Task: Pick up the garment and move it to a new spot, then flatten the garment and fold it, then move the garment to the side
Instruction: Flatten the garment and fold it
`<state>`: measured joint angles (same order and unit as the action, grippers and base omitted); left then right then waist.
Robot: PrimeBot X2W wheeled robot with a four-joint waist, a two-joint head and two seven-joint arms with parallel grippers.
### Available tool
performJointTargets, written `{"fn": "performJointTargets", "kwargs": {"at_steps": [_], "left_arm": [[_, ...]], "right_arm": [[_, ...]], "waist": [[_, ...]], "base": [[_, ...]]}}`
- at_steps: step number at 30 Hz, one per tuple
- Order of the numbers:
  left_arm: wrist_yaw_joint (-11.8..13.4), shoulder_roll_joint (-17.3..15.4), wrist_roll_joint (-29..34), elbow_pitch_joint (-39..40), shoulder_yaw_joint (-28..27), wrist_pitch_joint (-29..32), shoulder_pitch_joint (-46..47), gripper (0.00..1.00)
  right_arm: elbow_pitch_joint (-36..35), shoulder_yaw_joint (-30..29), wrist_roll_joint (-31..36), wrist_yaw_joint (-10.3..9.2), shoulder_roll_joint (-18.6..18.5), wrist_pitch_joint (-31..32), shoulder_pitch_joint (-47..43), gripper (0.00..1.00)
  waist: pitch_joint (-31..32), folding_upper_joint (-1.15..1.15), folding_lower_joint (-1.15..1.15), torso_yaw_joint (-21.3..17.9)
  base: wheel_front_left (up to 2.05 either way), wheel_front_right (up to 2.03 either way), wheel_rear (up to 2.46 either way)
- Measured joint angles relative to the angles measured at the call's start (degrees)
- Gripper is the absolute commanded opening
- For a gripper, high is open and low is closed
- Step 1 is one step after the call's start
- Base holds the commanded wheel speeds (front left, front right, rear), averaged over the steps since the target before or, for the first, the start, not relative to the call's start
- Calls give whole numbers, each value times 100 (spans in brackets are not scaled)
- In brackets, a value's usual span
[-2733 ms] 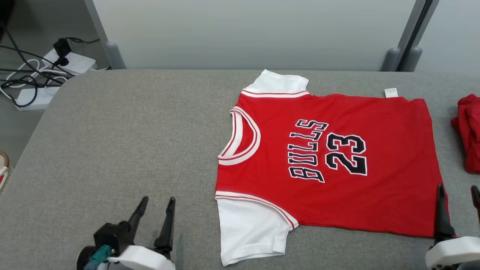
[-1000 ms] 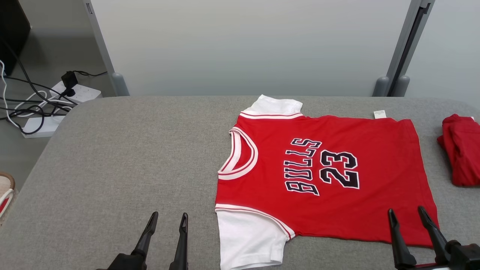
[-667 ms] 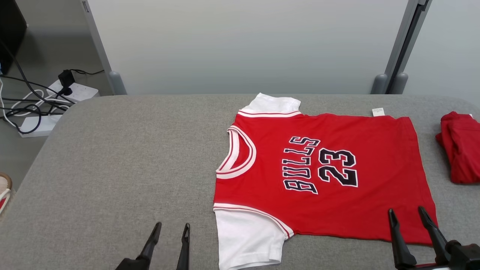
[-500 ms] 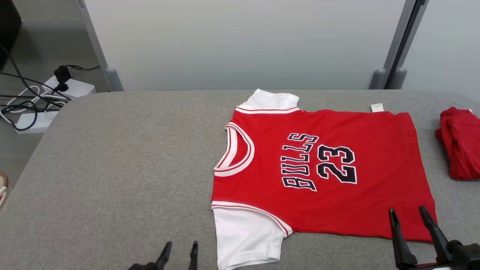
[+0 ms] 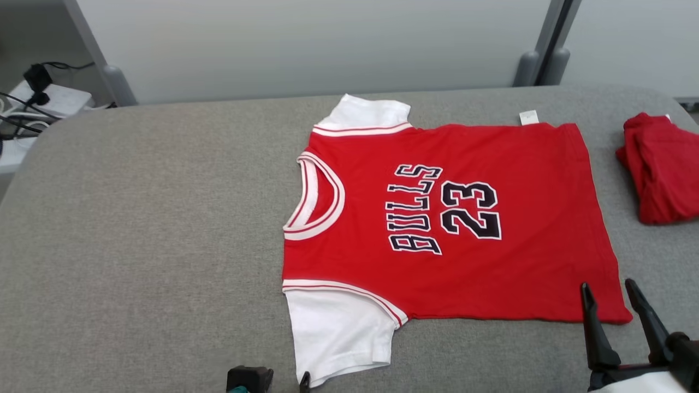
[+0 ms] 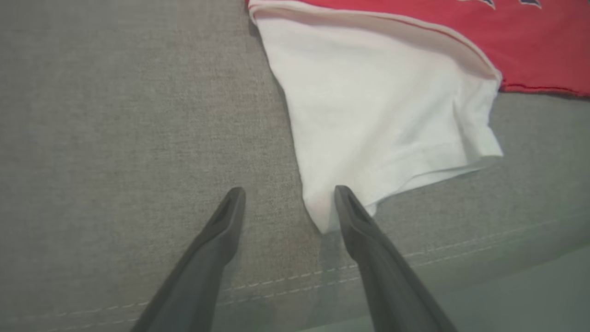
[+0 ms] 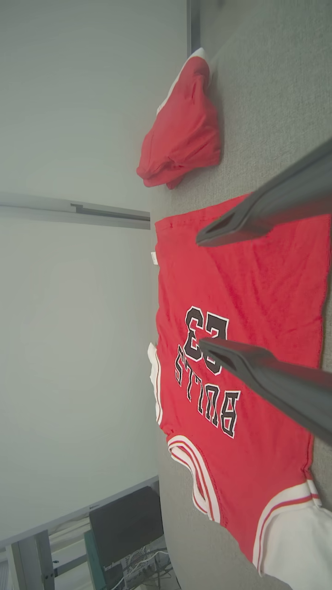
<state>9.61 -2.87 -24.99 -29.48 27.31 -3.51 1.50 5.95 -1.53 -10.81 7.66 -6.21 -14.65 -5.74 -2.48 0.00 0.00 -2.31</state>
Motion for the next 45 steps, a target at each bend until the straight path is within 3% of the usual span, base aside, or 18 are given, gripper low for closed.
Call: {"fn": "performJointTargets", "kwargs": {"at_steps": [14,26,27,29,31,32,34,35,36,37,38,39,40,42,43,44,45], "left_arm": [[314,-22,20,-420,332,-125,406,100],[480,-177,88,671,738,733,248,100],[509,-180,88,775,777,843,213,91],[576,-197,89,1000,844,1043,103,89],[646,-245,119,1194,902,1285,5,69],[671,-280,124,1278,917,1370,-34,71],[714,-387,124,1492,925,1471,-130,29],[727,-416,124,1536,920,1514,-132,18],[769,-442,125,1590,903,1511,-132,14],[790,-464,136,1621,896,1512,-129,14],[813,-487,138,1639,895,1537,-130,19],[820,-503,138,1652,894,1555,-130,30],[827,-517,138,1670,893,1559,-130,30],[869,-528,138,1694,893,1561,-130,39],[870,-535,138,1709,893,1561,-130,54],[875,-538,138,1724,893,1561,-130,83],[887,-537,138,1747,893,1561,-131,100]], "right_arm": [[-85,-70,20,0,-123,0,234,100],[-119,-178,56,0,-116,0,318,100],[-119,-179,58,0,-116,0,319,100],[-119,-180,58,0,-116,0,322,100],[-118,-185,58,0,-118,0,354,100],[-115,-188,58,0,-118,0,386,100],[-118,-198,57,0,-118,0,435,100],[-116,-198,57,0,-116,0,435,100],[-116,-198,57,0,-116,0,435,100],[-113,-196,57,0,-115,0,435,100],[-109,-194,57,0,-115,0,435,100],[-107,-192,57,0,-115,0,435,100],[-105,-189,57,0,-115,0,435,100],[-94,-187,56,0,-115,0,435,100],[-89,-186,56,0,-115,0,435,100],[-80,-186,56,0,-115,0,435,100],[-74,-187,56,0,-116,0,435,100]], "waist": [[-368,0,0,-209],[-548,0,0,-48],[-562,0,0,-41],[-586,0,0,-28],[-605,0,0,-20],[-614,0,0,-16],[-640,0,0,-8],[-647,0,0,-10],[-653,0,0,-14],[-656,0,0,-19],[-656,0,0,-22],[-655,0,0,-26],[-653,0,0,-29],[-639,0,0,-36],[-632,0,0,-42],[-623,0,0,-46],[-616,0,0,-49]], "base": [[0,0,0],[0,0,0],[0,0,0],[0,0,0],[0,0,0],[0,0,0],[0,0,0],[0,0,0],[0,0,0],[0,0,0],[0,0,0],[0,0,0],[0,0,0],[0,0,0],[0,0,0],[0,0,0],[0,0,0]]}}
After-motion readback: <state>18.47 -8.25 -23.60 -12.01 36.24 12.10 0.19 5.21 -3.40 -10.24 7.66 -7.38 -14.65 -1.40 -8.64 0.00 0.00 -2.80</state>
